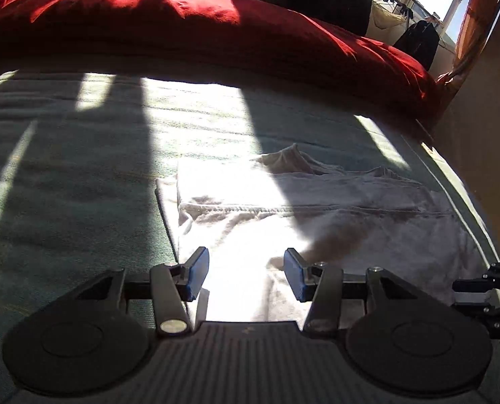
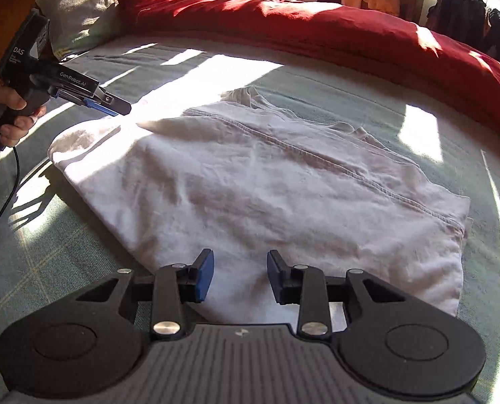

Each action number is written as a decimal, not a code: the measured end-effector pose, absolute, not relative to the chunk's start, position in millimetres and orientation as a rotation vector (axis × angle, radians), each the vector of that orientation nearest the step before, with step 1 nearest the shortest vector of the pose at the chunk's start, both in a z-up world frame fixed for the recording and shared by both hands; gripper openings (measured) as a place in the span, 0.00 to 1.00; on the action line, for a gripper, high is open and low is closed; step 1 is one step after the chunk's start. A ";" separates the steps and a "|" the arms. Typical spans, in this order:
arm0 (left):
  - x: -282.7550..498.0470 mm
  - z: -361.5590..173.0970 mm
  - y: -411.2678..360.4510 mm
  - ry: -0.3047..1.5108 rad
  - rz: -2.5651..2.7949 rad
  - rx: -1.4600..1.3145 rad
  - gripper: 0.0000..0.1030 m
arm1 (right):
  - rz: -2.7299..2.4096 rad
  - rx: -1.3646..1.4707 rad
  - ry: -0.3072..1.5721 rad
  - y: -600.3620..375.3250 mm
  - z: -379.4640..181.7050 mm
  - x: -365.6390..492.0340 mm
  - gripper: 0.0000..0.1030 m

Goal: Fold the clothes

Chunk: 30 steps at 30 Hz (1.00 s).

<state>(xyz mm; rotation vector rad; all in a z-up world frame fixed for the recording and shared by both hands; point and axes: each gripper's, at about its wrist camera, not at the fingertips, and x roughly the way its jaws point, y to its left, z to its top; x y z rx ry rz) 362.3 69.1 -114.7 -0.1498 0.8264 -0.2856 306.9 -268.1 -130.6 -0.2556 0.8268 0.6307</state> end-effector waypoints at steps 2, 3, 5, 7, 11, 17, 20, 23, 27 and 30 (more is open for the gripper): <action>341.9 -106.6 39.9 0.798 -0.384 -0.007 0.54 | 0.665 -0.302 0.811 -261.0 -128.7 303.1 0.38; 331.5 -105.1 21.9 0.787 -0.438 0.087 0.56 | 0.686 -0.335 0.806 -256.4 -129.1 301.0 0.38; 308.2 -108.4 -14.0 0.741 -0.532 0.299 0.60 | 0.727 -0.402 0.796 -247.1 -129.9 296.8 0.38; 289.3 -116.7 -39.8 0.699 -0.599 0.472 0.60 | 0.767 -0.469 0.784 -237.8 -130.6 292.7 0.38; 274.5 -130.6 -60.2 0.688 -0.638 0.707 0.60 | 0.843 -0.616 0.749 -225.1 -129.8 283.3 0.38; 289.5 -140.4 -49.6 0.781 -0.603 0.782 0.68 | 0.890 -0.830 0.709 -214.7 -139.5 283.9 0.45; 317.3 -140.4 -34.8 0.964 -0.594 0.511 0.47 | 0.912 -0.844 0.759 -205.7 -149.2 297.1 0.44; 319.4 -137.0 -27.7 1.038 -0.617 0.381 0.22 | 0.971 -0.779 0.843 -208.1 -146.0 303.3 0.12; 305.7 -131.1 -30.5 1.053 -0.668 0.423 0.17 | 0.975 -0.708 0.933 -221.3 -144.5 300.9 0.13; 306.2 -117.5 -29.7 1.012 -0.669 0.429 0.26 | 0.966 -0.692 0.931 -223.7 -130.8 299.0 0.15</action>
